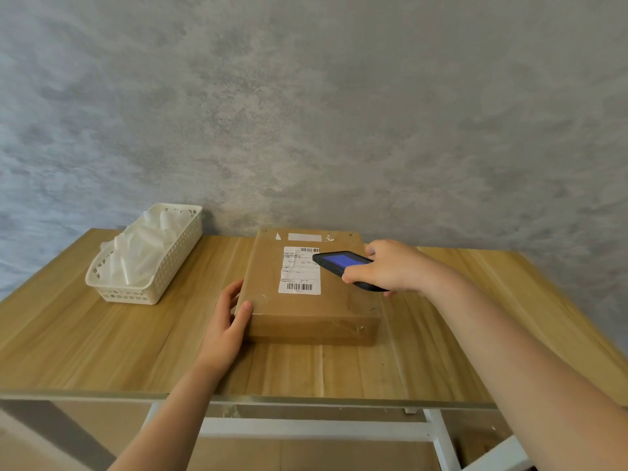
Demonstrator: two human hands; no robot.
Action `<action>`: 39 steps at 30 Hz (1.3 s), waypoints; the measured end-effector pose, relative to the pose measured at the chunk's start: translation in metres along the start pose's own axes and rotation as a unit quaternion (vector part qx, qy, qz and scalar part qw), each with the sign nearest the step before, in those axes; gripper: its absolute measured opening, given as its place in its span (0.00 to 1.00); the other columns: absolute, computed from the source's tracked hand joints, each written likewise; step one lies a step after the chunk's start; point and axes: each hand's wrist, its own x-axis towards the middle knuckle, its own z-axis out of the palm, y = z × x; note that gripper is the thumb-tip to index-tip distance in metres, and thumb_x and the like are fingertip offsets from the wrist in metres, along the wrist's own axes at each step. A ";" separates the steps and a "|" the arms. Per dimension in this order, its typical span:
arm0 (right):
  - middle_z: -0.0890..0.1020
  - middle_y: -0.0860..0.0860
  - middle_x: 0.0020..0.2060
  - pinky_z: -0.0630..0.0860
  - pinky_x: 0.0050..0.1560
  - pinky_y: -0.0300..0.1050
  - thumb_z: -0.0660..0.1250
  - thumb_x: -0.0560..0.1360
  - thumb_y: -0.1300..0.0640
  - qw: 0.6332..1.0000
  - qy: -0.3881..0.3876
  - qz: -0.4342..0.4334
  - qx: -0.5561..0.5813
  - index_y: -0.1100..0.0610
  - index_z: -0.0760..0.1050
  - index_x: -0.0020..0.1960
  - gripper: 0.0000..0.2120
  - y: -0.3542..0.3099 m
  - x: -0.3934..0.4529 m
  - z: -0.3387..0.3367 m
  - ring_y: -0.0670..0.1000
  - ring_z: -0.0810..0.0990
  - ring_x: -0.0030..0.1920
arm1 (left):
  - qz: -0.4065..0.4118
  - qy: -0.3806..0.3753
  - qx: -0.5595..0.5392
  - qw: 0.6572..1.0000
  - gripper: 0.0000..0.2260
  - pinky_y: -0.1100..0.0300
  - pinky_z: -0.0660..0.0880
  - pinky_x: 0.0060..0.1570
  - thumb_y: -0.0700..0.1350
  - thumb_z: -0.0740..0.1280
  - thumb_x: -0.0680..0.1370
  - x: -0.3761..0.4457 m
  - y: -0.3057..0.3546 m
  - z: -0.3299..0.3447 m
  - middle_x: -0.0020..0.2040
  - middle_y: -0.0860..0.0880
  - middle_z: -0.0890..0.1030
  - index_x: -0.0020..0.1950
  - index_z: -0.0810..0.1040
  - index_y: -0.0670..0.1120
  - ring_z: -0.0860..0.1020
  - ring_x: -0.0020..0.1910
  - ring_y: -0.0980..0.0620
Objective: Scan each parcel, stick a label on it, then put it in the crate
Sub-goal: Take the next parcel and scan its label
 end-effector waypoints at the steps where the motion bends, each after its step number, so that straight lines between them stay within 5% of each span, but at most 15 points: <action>1: 0.84 0.52 0.49 0.83 0.50 0.56 0.66 0.57 0.31 1.000 0.000 0.001 0.005 0.53 0.75 0.55 0.35 -0.001 -0.001 -0.001 0.51 0.85 0.43 | 0.001 0.001 0.000 1.000 0.21 0.69 0.68 0.52 0.58 0.60 0.78 0.000 0.000 0.000 0.64 0.69 0.72 0.72 0.66 0.60 0.72 0.58 0.75; 5: 0.81 0.51 0.54 0.83 0.51 0.57 0.66 0.57 0.32 1.000 -0.007 0.000 0.023 0.56 0.74 0.61 0.40 -0.003 -0.005 -0.005 0.52 0.85 0.44 | -0.003 0.003 0.004 1.000 0.17 0.74 0.69 0.48 0.51 0.60 0.83 0.001 0.002 0.002 0.65 0.66 0.72 0.73 0.66 0.58 0.72 0.56 0.76; 14: 0.82 0.50 0.47 0.84 0.48 0.56 0.67 0.57 0.32 0.999 -0.026 -0.001 0.021 0.52 0.77 0.50 0.30 -0.003 -0.010 -0.009 0.54 0.85 0.44 | -0.005 0.008 0.010 1.000 0.17 0.76 0.69 0.47 0.48 0.60 0.83 0.000 0.004 0.002 0.65 0.66 0.72 0.72 0.66 0.59 0.71 0.55 0.78; 31: 0.83 0.53 0.44 0.83 0.49 0.58 0.68 0.56 0.33 0.999 -0.024 -0.011 0.037 0.53 0.77 0.46 0.28 0.002 -0.006 -0.009 0.56 0.85 0.43 | 0.000 0.011 0.008 1.000 0.20 0.71 0.67 0.51 0.57 0.60 0.79 -0.001 0.005 0.001 0.65 0.66 0.72 0.71 0.66 0.59 0.72 0.56 0.77; 39: 0.80 0.50 0.53 0.84 0.49 0.56 0.70 0.60 0.36 0.998 -0.036 -0.009 0.058 0.53 0.74 0.55 0.30 0.004 -0.004 -0.012 0.53 0.84 0.49 | -0.004 0.010 0.014 1.000 0.17 0.73 0.68 0.49 0.51 0.60 0.84 0.000 0.004 0.002 0.66 0.63 0.73 0.73 0.66 0.57 0.71 0.56 0.77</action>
